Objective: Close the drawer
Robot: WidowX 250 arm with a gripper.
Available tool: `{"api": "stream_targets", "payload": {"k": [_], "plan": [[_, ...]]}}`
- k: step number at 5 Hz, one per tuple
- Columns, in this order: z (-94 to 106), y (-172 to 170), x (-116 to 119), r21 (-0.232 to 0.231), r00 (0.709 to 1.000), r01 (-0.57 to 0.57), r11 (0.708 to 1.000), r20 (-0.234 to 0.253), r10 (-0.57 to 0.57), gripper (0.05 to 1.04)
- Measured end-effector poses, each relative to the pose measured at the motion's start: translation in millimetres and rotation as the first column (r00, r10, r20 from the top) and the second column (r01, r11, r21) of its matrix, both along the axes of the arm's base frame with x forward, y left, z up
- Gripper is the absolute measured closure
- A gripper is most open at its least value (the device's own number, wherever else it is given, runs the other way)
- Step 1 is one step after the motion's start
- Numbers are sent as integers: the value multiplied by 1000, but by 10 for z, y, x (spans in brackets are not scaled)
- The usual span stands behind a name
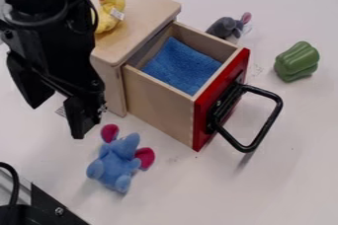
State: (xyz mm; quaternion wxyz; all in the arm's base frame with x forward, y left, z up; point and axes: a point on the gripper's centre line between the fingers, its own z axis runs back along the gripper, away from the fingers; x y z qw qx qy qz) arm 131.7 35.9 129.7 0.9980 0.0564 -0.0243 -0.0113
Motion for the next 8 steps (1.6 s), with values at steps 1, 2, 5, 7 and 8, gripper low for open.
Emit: {"api": "stream_targets", "payload": {"k": [1,2,5,7,8], "plan": [[-31,-3,-25,0,1000,-1,1000,-12,1,85],[-74,-329,221,14,999,43,999,-20,-43,85],[-380,-1209,1072,18,992,125,992,-28,-124,85],[-650,-1430,1473,-15,995,97,995,-10,-97,85],[-773,-1501,1664,-42,998,57,997,16,-57,85]]}}
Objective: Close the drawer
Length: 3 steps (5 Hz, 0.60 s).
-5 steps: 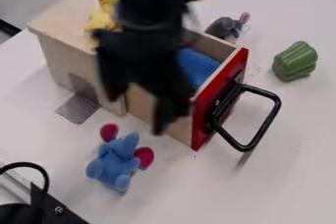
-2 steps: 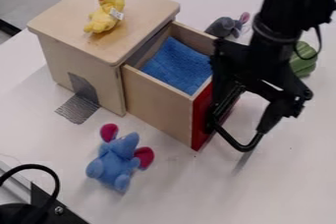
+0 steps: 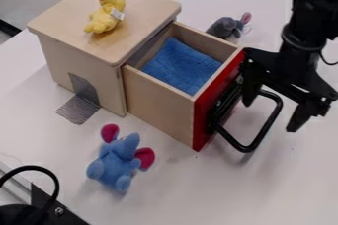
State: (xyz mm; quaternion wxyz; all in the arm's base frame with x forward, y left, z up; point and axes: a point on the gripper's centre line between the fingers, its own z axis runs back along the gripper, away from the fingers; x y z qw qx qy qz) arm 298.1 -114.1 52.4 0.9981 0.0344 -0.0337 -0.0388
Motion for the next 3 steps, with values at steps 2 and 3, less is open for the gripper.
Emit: {"api": "stream_targets", "payload": {"k": [2,3], "plan": [[-287,-155,263,-9,999,-30,1000,23,30,121],[-482,-146,256,9,1000,-18,1000,-5,18,391]]}}
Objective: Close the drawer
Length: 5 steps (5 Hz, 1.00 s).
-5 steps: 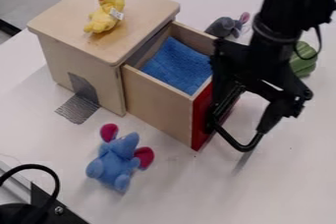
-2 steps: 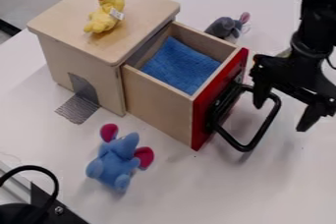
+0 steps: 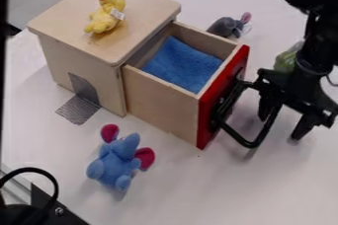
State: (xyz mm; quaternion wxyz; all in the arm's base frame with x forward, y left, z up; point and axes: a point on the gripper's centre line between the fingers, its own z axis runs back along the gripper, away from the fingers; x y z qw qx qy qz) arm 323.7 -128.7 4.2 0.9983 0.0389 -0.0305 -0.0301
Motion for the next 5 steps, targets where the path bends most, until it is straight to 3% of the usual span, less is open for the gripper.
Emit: {"api": "stream_targets", "payload": {"k": [1,2,3,4,5], "plan": [[-30,13,13,11,1000,18,1000,4,-18,686],[-36,62,-14,41,999,38,998,4,-38,861],[-19,158,-69,70,999,42,997,9,-43,943],[-5,292,-156,99,999,41,994,-1,-41,958],[67,331,-178,95,999,35,995,16,-37,959]]}}
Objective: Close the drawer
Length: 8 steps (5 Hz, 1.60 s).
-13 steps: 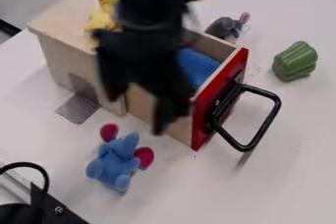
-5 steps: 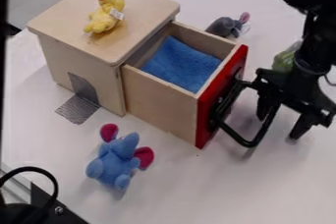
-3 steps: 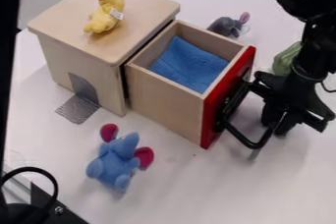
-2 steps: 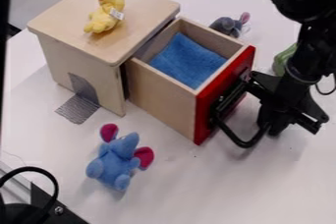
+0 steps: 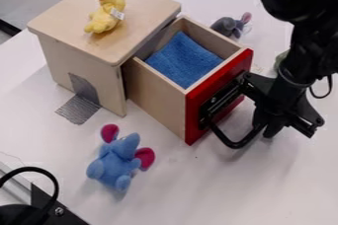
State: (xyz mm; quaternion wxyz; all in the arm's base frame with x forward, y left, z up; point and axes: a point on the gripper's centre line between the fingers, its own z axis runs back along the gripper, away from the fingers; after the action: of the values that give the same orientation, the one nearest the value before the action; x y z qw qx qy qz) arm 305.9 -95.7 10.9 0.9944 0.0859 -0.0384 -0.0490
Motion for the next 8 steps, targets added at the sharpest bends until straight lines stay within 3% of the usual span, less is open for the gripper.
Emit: {"api": "stream_targets", "payload": {"k": [2,4,5,6,8], "plan": [[40,-31,13,-14,998,-57,998,15,57,959],[75,-232,46,-77,966,-256,964,15,258,959],[46,-212,-7,-70,934,-356,932,8,358,959],[3,-86,-53,-29,933,-359,933,3,359,960],[-9,-47,-52,-51,943,-334,941,-28,333,960]]}}
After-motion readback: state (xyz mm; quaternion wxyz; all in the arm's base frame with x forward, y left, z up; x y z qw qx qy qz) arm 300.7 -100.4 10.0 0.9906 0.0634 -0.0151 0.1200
